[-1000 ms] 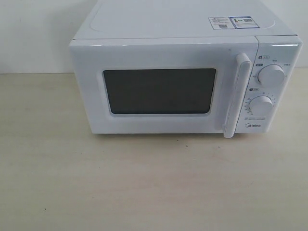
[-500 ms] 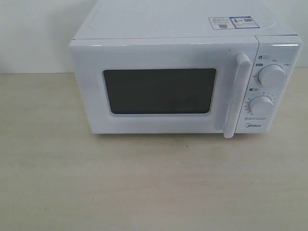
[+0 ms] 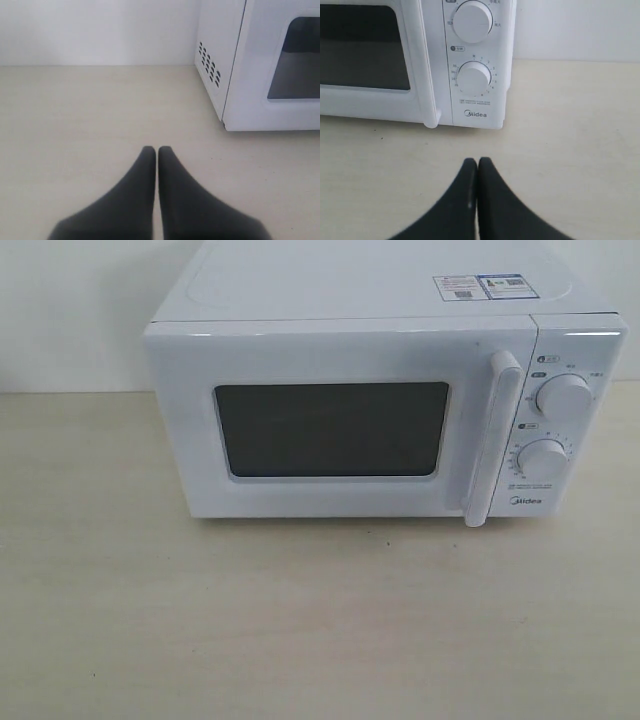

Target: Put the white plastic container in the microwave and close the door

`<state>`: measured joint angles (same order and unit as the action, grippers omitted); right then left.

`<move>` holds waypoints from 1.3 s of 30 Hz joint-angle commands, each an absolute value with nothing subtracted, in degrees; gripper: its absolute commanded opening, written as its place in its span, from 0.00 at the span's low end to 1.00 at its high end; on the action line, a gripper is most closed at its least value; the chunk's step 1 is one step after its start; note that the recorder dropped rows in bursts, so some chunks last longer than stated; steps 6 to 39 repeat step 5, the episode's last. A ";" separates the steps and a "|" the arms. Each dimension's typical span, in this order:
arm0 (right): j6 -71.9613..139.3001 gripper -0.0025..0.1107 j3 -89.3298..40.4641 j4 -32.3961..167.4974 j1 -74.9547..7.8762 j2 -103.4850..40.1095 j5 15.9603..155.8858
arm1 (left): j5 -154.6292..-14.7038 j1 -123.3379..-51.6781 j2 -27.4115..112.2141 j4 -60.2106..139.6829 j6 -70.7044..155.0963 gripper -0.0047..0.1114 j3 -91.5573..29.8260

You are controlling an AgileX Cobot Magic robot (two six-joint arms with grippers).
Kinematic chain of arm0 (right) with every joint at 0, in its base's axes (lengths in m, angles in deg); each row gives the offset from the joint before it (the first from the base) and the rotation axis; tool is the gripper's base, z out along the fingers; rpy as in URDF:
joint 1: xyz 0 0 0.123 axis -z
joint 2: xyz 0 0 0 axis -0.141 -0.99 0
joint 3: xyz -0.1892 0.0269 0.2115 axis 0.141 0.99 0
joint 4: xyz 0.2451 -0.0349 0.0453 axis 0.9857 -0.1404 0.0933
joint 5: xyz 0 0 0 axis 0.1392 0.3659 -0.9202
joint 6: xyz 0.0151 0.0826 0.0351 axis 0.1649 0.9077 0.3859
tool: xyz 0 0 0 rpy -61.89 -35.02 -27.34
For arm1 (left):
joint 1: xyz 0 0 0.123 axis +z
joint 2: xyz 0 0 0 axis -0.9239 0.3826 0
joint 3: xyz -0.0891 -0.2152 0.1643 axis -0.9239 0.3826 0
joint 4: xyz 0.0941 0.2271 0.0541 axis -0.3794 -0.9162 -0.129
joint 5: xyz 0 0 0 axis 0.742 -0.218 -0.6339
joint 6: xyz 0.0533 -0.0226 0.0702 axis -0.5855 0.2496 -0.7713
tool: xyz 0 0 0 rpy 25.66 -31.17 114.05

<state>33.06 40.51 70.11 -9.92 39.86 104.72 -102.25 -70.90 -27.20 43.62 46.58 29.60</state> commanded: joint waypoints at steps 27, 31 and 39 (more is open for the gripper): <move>32.93 0.02 40.46 70.23 -9.79 40.11 104.37 | -102.27 -70.58 -27.41 43.75 46.70 0.08 29.83; 32.93 0.02 40.46 70.23 -9.79 40.11 104.37 | -102.27 -70.58 -27.41 43.75 46.70 0.08 29.83; 32.93 0.02 40.46 70.23 -9.79 40.11 104.37 | -102.27 -70.58 -27.41 43.75 46.70 0.08 29.83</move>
